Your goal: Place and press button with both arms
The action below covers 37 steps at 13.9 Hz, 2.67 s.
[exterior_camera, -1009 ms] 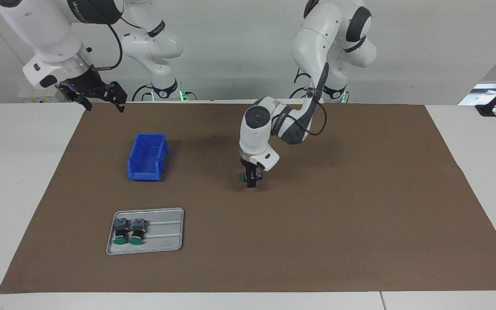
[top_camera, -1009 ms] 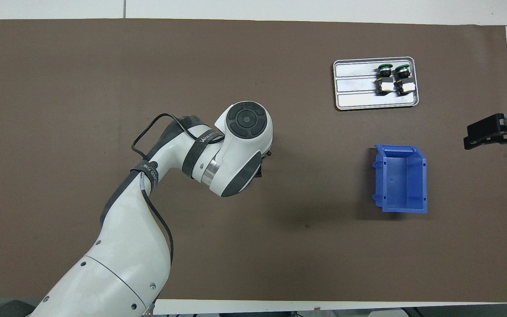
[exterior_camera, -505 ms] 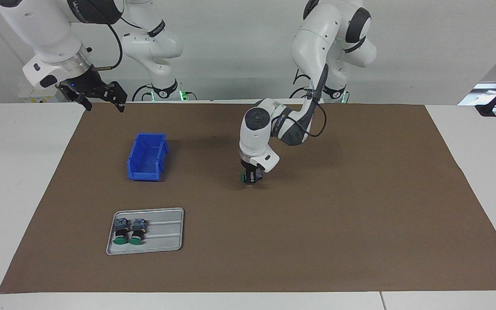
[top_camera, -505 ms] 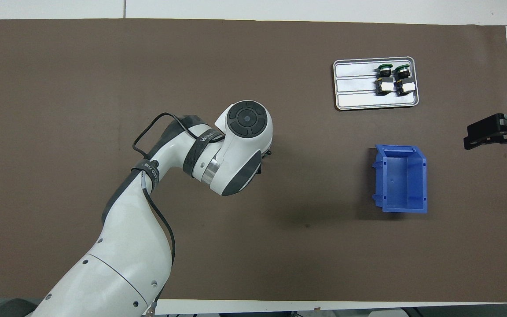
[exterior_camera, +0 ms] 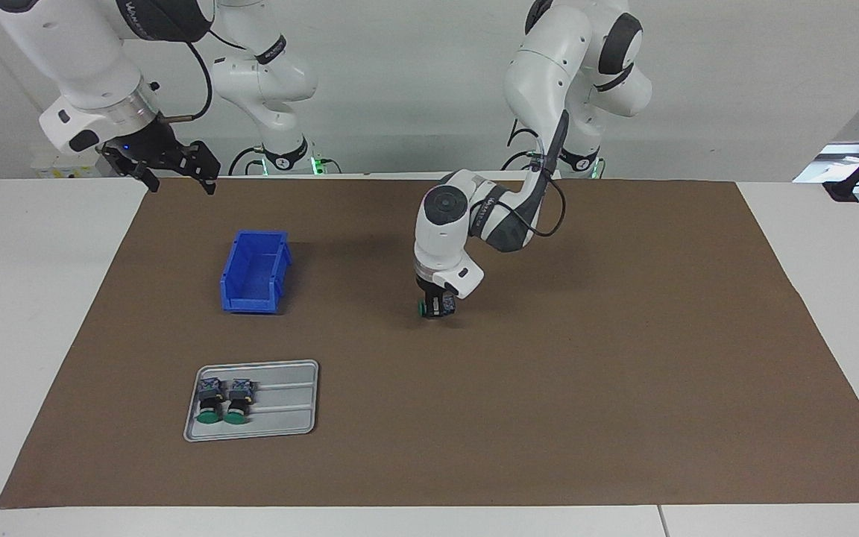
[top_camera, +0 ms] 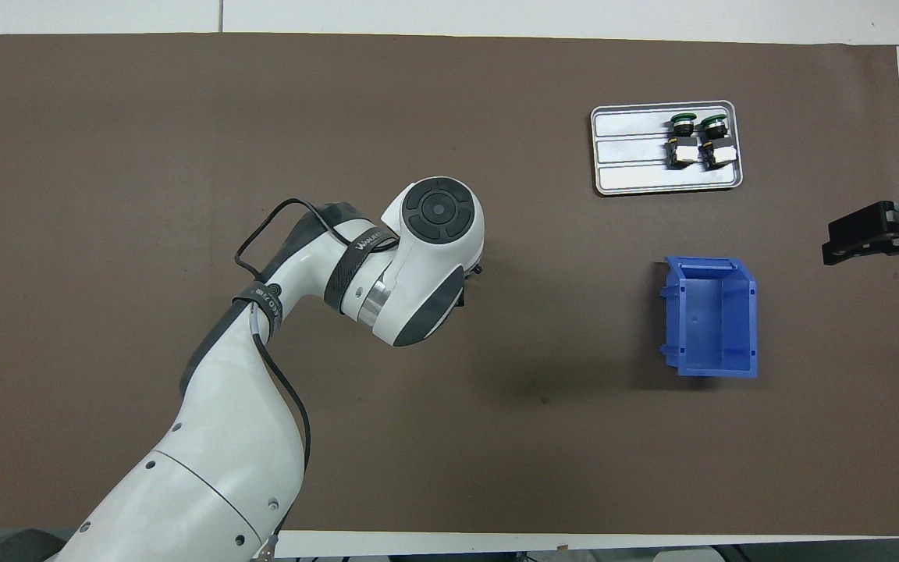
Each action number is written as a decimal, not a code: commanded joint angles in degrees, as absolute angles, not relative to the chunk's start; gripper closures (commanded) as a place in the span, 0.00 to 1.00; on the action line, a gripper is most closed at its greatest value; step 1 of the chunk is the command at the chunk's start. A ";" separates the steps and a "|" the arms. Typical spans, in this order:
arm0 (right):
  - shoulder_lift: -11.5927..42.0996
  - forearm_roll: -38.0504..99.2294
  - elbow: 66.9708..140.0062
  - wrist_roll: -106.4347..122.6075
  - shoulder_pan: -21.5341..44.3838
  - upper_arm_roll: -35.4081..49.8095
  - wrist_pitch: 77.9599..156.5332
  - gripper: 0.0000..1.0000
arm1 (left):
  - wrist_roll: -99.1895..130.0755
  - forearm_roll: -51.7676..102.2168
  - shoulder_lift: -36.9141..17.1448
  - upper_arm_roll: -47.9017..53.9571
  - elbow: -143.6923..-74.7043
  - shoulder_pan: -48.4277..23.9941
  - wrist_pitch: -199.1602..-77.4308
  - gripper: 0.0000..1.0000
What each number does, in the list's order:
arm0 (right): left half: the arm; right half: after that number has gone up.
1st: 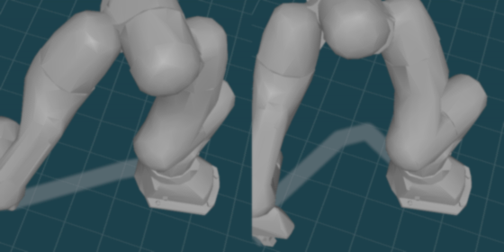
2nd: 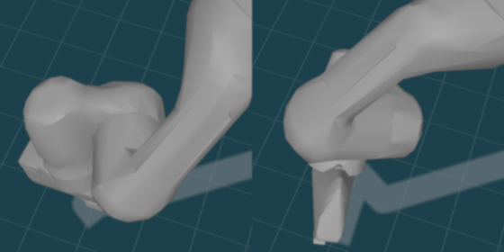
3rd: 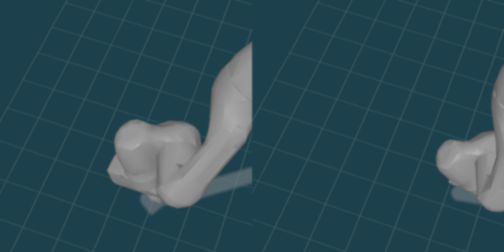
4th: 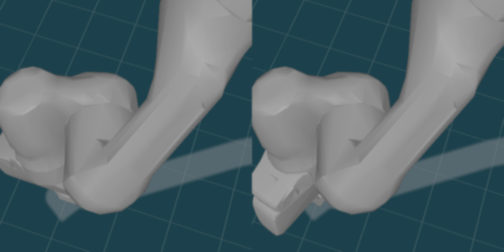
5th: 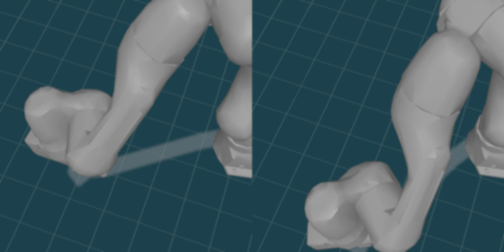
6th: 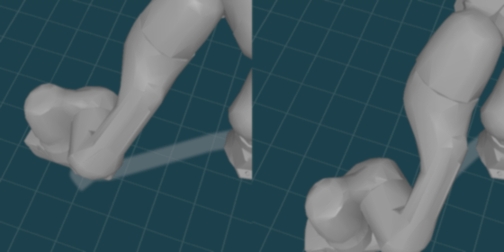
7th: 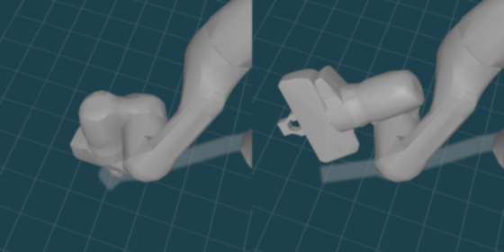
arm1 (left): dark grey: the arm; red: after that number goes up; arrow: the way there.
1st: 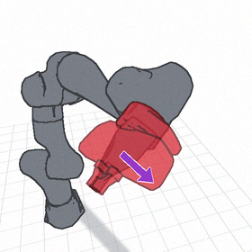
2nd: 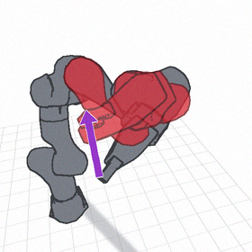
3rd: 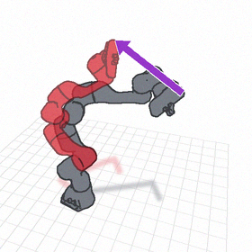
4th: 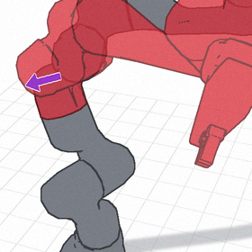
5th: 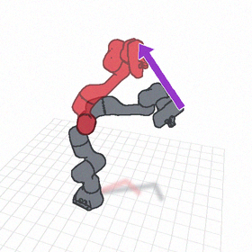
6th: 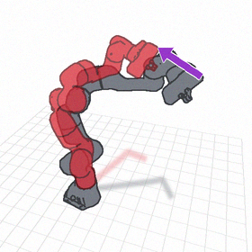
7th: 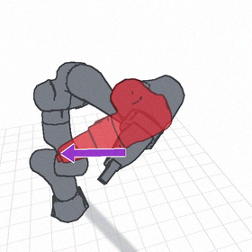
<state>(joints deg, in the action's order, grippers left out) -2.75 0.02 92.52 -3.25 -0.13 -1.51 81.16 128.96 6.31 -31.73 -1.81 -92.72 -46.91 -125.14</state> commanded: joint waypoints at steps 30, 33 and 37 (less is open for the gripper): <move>-3.87 0.09 93.69 -2.02 -0.35 -1.49 80.95 0.01 | 71.24 67.54 -10.56 -2.72 -118.72 -32.96 -131.92 0.97; -3.87 0.09 93.69 -2.02 -0.35 -1.49 80.95 0.01 | 66.28 74.59 -10.63 -2.72 -120.32 -32.52 -131.66 0.97; -3.87 0.09 93.69 -2.02 -0.35 -1.49 80.95 0.01 | 52.94 87.26 -12.21 -2.72 -122.95 -30.33 -126.58 0.97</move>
